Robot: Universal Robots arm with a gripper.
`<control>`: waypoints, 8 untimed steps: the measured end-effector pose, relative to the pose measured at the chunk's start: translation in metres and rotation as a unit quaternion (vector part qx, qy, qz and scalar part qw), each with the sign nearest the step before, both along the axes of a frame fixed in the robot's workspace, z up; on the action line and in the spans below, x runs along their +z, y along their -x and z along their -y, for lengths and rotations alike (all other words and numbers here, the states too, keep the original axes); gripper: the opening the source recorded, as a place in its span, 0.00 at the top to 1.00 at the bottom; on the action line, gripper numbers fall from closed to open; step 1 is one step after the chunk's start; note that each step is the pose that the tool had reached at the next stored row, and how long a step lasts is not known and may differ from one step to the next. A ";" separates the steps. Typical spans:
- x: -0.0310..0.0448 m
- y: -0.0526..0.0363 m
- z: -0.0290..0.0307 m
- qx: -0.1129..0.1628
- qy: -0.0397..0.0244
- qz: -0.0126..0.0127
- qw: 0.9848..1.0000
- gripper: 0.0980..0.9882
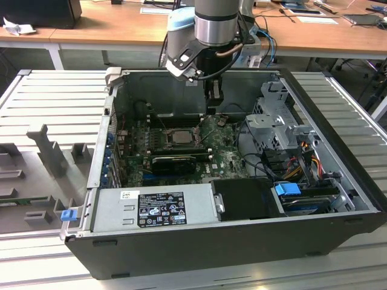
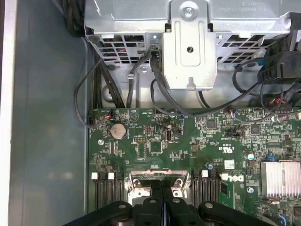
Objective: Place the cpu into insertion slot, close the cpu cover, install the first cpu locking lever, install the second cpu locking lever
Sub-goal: 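Close the cpu cover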
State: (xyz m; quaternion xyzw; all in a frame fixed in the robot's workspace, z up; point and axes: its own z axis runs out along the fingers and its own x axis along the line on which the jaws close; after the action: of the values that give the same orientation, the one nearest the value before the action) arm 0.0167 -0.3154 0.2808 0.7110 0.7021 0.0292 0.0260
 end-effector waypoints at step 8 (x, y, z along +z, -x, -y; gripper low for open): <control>-0.0052 -0.0037 0.0000 0.000 0.000 0.000 1.000 0.99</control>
State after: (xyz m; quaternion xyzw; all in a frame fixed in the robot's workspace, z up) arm 0.0204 -0.3154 0.2756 0.7109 0.7022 0.0291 0.0261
